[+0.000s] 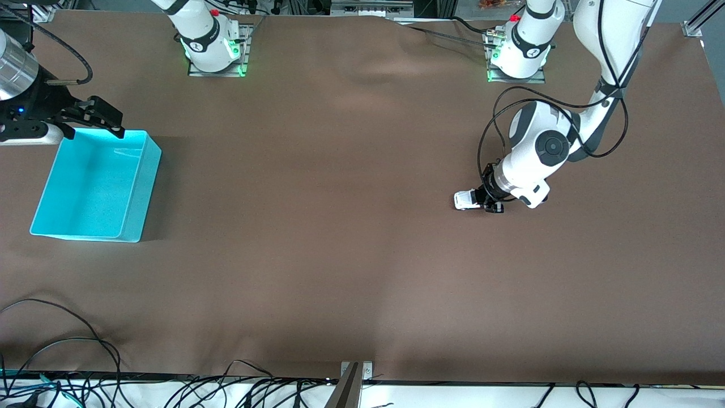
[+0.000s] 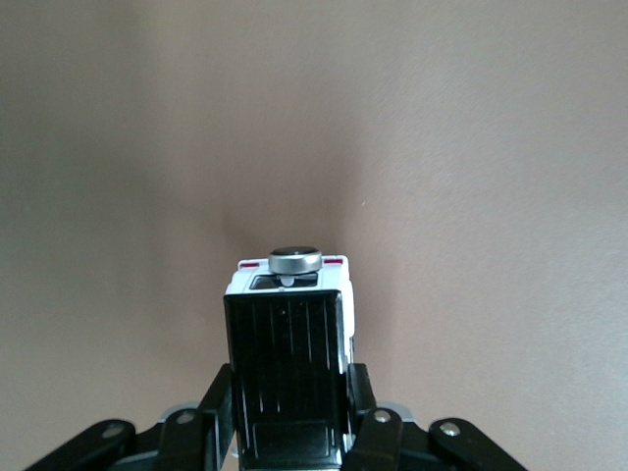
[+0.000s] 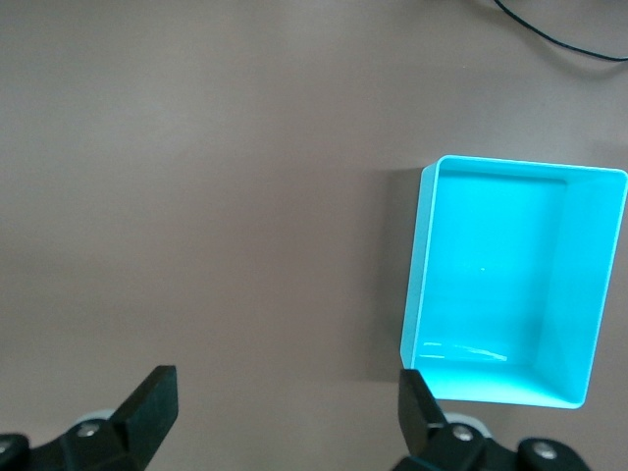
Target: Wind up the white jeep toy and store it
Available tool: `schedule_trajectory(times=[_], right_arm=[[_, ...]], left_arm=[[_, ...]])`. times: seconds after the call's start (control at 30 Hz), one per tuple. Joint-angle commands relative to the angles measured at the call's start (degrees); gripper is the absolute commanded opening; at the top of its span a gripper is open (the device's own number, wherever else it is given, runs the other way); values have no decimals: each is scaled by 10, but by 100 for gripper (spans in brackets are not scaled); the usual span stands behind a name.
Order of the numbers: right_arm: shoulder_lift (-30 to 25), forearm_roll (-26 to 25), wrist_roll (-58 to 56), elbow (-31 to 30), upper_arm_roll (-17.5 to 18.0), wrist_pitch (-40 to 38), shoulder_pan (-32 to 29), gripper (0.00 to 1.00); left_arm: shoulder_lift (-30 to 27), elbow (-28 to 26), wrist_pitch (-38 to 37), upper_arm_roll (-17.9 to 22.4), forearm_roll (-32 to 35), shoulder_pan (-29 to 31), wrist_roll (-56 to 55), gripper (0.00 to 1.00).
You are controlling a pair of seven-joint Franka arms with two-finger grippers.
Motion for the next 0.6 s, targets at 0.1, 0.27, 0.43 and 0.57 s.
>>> schedule_trajectory(times=[0.1, 0.27, 0.43, 0.57], right_arm=[[-7, -11, 6, -1, 2, 2, 1, 100], [-7, -11, 5, -1, 2, 2, 1, 100], [-7, -11, 5, -1, 2, 2, 0, 100], [-7, -11, 6, -1, 2, 2, 1, 100]], left_arm=[[12, -3, 18, -1, 62, -7, -43, 12], [18, -2, 18, -1, 88, -5, -48, 12], [19, -3, 18, 1, 89, 0, -48, 12], [21, -3, 18, 5, 89, 2, -47, 12]])
